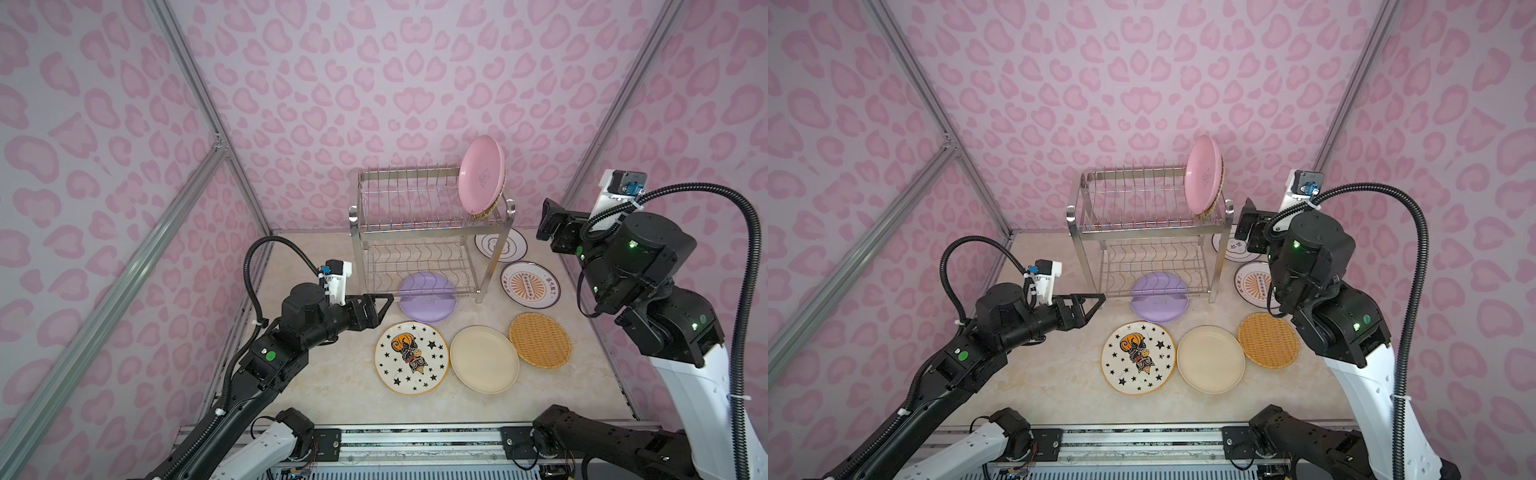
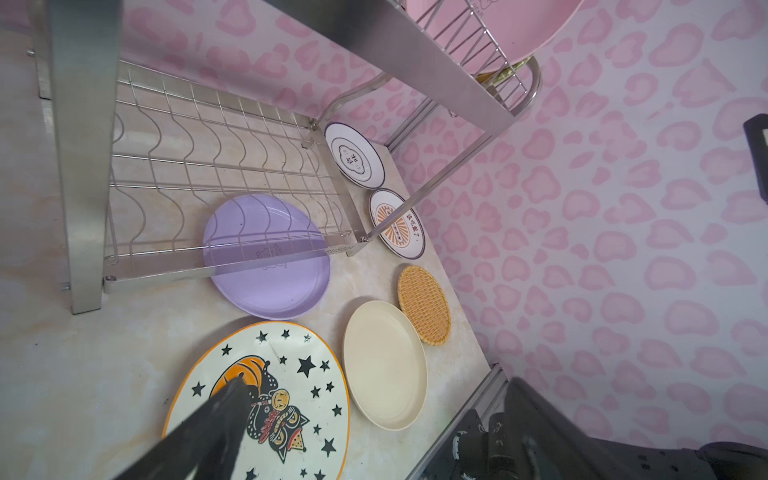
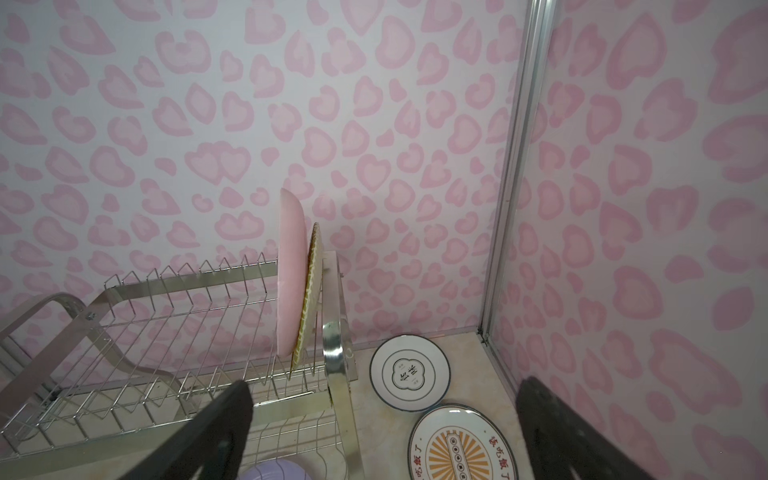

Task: Load the plates into the dish rack
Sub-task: 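Reach the left gripper to the pink plate rim while right arm retracts, then grasp the pink bear plate rim with the left gripper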

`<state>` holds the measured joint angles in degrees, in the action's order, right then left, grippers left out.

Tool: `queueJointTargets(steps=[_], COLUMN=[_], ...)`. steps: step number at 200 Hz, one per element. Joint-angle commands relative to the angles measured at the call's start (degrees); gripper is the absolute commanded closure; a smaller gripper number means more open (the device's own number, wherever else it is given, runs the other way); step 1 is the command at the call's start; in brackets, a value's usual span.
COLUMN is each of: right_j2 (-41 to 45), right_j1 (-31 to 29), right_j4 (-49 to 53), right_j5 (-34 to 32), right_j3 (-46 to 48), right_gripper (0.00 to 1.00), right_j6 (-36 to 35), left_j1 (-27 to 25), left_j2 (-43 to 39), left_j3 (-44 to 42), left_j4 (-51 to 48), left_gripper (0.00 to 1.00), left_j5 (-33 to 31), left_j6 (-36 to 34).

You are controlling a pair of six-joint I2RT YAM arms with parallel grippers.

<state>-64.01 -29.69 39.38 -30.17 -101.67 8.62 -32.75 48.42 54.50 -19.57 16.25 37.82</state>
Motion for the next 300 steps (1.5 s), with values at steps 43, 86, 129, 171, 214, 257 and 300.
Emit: queueJointTargets(steps=[43, 86, 129, 171, 214, 257, 300], right_j2=[3.6, 7.5, 14.1, 16.2, 18.0, 19.3, 19.6], right_j1=[13.2, 15.8, 16.3, 16.3, 16.3, 16.3, 16.3], right_j4=[2.5, 2.2, 1.1, 0.7, 0.2, 0.2, 0.2], right_j5=[13.8, 11.9, 13.0, 19.3, 22.4, 25.7, 26.5], right_j3=[7.8, 14.4, 23.6, 30.5, 34.0, 37.3, 39.3], right_gripper=[0.05, 0.01, 0.01, 0.01, 0.01, 0.01, 0.01], right_j6=[16.9, 19.9, 21.9, 22.5, 22.9, 23.8, 23.4], left_j1=[-9.6, -11.9, -11.8, -11.9, -11.9, -12.1, -12.7], left_j2=[11.7, 35.5, 65.2, 68.2, 72.5, 76.3, 78.0], left_j3=[22.9, 53.9, 96.2, 90.6, 90.4, 90.4, 90.4], left_j4=[-2.0, -12.5, -26.4, -11.5, -3.1, 4.0, 6.9], left_gripper=[0.03, 0.03, 0.04, 0.11, 0.18, 0.29, 0.33], left_j5=[-2.0, -3.1, -3.5, -4.9, -4.9, -4.7, -6.5], left_j6=[-6.7, -12.2, -16.2, -19.1, -20.1, -19.6, -19.6])
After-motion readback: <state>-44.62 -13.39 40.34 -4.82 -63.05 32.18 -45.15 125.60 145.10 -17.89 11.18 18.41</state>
